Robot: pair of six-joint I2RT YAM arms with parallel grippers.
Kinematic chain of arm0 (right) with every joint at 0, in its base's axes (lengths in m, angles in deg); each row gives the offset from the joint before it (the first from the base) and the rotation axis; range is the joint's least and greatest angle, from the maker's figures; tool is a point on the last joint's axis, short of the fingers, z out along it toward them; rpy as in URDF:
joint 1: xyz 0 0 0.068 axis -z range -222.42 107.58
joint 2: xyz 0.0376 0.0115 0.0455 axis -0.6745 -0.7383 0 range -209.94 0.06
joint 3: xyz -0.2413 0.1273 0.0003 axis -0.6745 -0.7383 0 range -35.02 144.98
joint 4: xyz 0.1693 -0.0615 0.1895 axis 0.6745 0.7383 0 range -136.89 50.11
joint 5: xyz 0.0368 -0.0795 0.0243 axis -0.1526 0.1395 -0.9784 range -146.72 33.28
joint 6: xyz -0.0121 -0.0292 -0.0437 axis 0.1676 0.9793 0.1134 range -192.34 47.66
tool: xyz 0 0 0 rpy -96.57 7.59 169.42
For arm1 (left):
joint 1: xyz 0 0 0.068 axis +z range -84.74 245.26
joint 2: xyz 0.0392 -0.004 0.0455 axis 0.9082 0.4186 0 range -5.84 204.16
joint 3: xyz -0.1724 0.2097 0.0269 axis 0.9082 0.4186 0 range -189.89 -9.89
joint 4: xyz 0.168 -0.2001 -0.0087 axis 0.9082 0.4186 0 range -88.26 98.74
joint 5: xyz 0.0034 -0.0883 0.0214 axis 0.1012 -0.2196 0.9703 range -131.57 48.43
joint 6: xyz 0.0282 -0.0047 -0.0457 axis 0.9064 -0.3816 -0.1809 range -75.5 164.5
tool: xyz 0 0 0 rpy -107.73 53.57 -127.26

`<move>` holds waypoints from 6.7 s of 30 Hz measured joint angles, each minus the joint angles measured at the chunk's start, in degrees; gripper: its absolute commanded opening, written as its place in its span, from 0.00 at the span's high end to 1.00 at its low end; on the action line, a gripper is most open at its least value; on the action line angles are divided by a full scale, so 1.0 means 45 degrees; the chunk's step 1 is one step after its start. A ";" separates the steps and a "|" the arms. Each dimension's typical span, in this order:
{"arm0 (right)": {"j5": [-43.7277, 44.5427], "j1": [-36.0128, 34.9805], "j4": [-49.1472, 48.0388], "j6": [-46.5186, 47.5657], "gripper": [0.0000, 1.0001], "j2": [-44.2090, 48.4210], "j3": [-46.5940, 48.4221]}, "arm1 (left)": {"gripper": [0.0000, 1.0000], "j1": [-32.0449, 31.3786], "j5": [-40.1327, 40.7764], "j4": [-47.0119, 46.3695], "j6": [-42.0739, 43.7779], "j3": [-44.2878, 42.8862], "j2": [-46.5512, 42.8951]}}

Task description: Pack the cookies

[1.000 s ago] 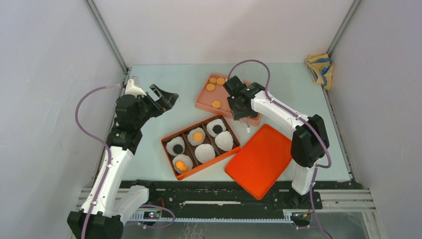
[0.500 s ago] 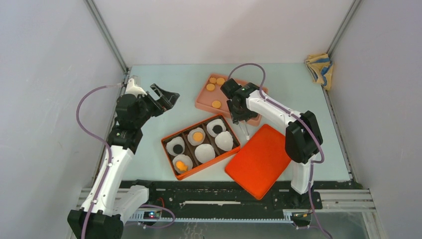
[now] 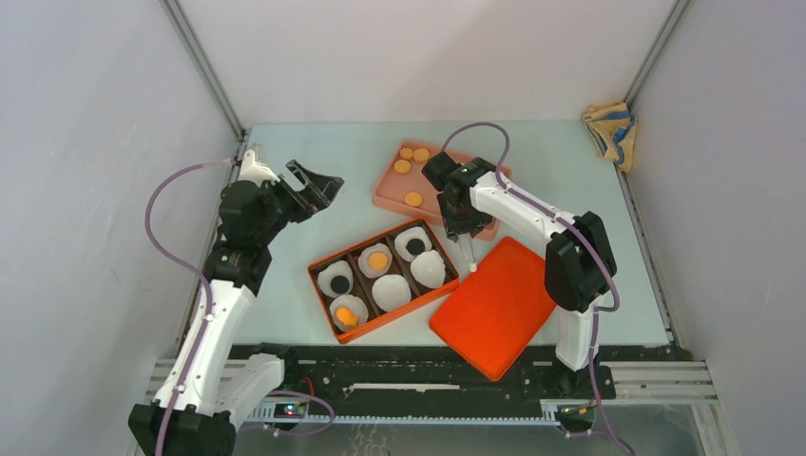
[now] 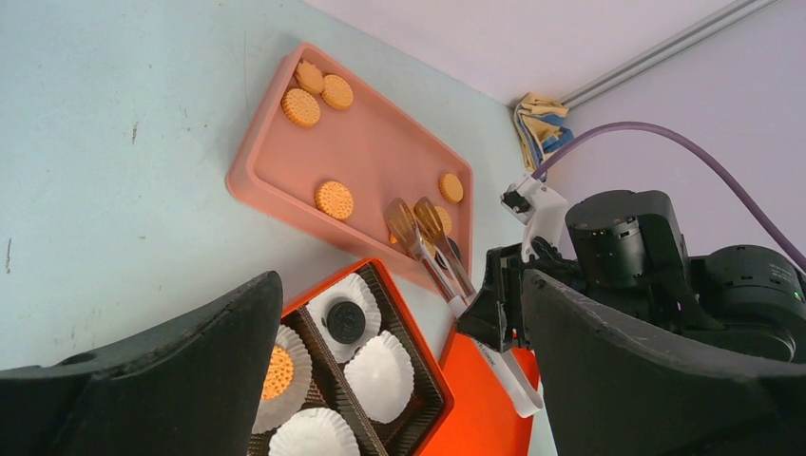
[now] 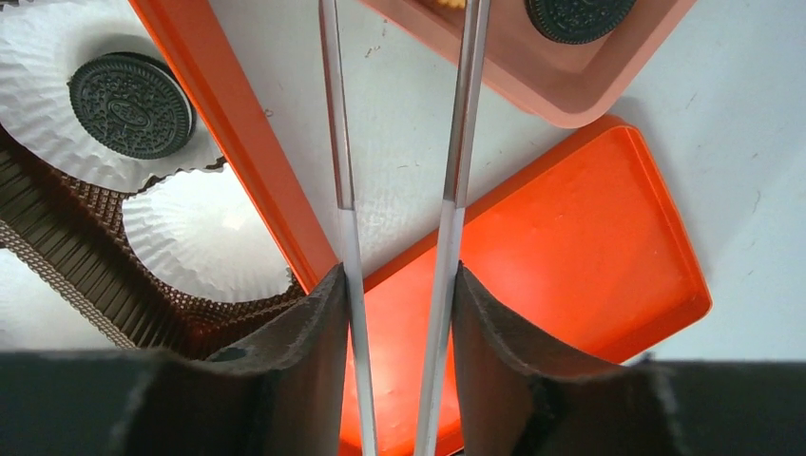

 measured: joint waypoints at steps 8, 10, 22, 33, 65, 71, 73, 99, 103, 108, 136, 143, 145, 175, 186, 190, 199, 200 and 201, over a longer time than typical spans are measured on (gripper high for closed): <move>-0.0185 -0.0053 0.0078 -0.0034 0.77 0.0015 0.0321 | 0.00 0.0000 -0.0039 -0.0073 0.0000 0.0010 -0.0039; -0.0170 -0.0146 -0.0053 0.0000 0.79 0.0131 0.0359 | 0.00 0.0000 -0.0039 -0.0073 0.0000 0.0010 -0.0039; -0.0656 -0.1763 -0.0233 0.0335 0.79 0.3313 0.0418 | 0.00 0.0282 0.0355 0.0345 0.0029 0.0000 0.0068; -0.2331 -0.6018 -0.0423 0.0296 0.79 0.4658 -0.1763 | 0.00 0.0879 0.0573 0.0797 -0.0068 -0.0015 0.0418; -0.1593 -0.6188 -0.0534 -0.0597 0.51 0.4464 -0.2497 | 0.00 0.0884 -0.0112 0.0792 -0.0097 -0.0015 0.0413; -0.1195 -0.5469 -0.0345 -0.0593 0.51 0.5076 -0.1831 | 0.00 0.0884 -0.0146 0.0753 -0.0092 -0.0015 0.0418; -0.1010 -0.5085 -0.0282 -0.0593 0.51 0.5377 -0.1700 | 0.00 0.0884 -0.0199 0.0704 -0.0097 -0.0015 0.0442; 0.0078 0.2093 -0.2079 -0.0015 0.48 0.3939 -0.2958 | 0.00 0.0884 -0.0709 0.0019 -0.0321 -0.0015 0.0991; -0.0131 0.2268 -0.2273 0.0044 0.48 0.3633 -0.3031 | 0.00 0.0889 -0.0704 0.0019 -0.0321 -0.0015 0.0996; -0.0481 0.2288 -0.2608 0.0087 0.48 0.3113 -0.3041 | 0.00 0.0884 -0.0704 0.0019 -0.0321 -0.0015 0.1001; -0.1957 -0.0442 -0.2157 0.0131 0.83 0.6552 -0.2433 | 0.00 0.0889 -0.0699 0.0015 -0.0423 -0.0015 0.1001; -0.2312 -0.3789 -0.1428 -0.0136 0.82 0.6611 -0.3711 | 0.00 0.0894 -0.0714 0.0019 -0.0427 -0.0015 0.1049; -0.2331 -0.4313 -0.1146 -0.0369 0.82 0.6611 -0.4347 | 0.00 0.0894 -0.0714 0.0019 -0.0427 -0.0015 0.1044; -0.0957 -0.4299 -0.0612 -0.1428 0.54 0.7106 -0.5620 | 0.00 0.0894 -0.1375 0.0005 -0.0510 -0.0015 0.0976; -0.1253 -0.3478 -0.0889 -0.1418 0.59 0.8315 -0.5625 | 0.00 0.0894 -0.1433 0.0005 -0.0500 -0.0015 0.0976; -0.1054 -0.2973 -0.0957 -0.1418 0.78 0.8811 -0.5620 | 0.00 0.0894 -0.1447 -0.0029 -0.0505 -0.0015 0.0991; -0.1088 0.2268 -0.2365 -0.1336 0.99 0.8495 -0.5081 | 0.15 0.0894 -0.1661 -0.0491 -0.0510 -0.0015 0.1156; -0.1044 0.2871 -0.2482 -0.1277 0.99 0.8000 -0.4731 | 0.20 0.0894 -0.1681 -0.0510 -0.0510 -0.0015 0.1190; -0.0981 0.3313 -0.2652 -0.1214 0.99 0.7495 -0.4425 | 0.23 0.0894 -0.1695 -0.0534 -0.0510 -0.0015 0.1219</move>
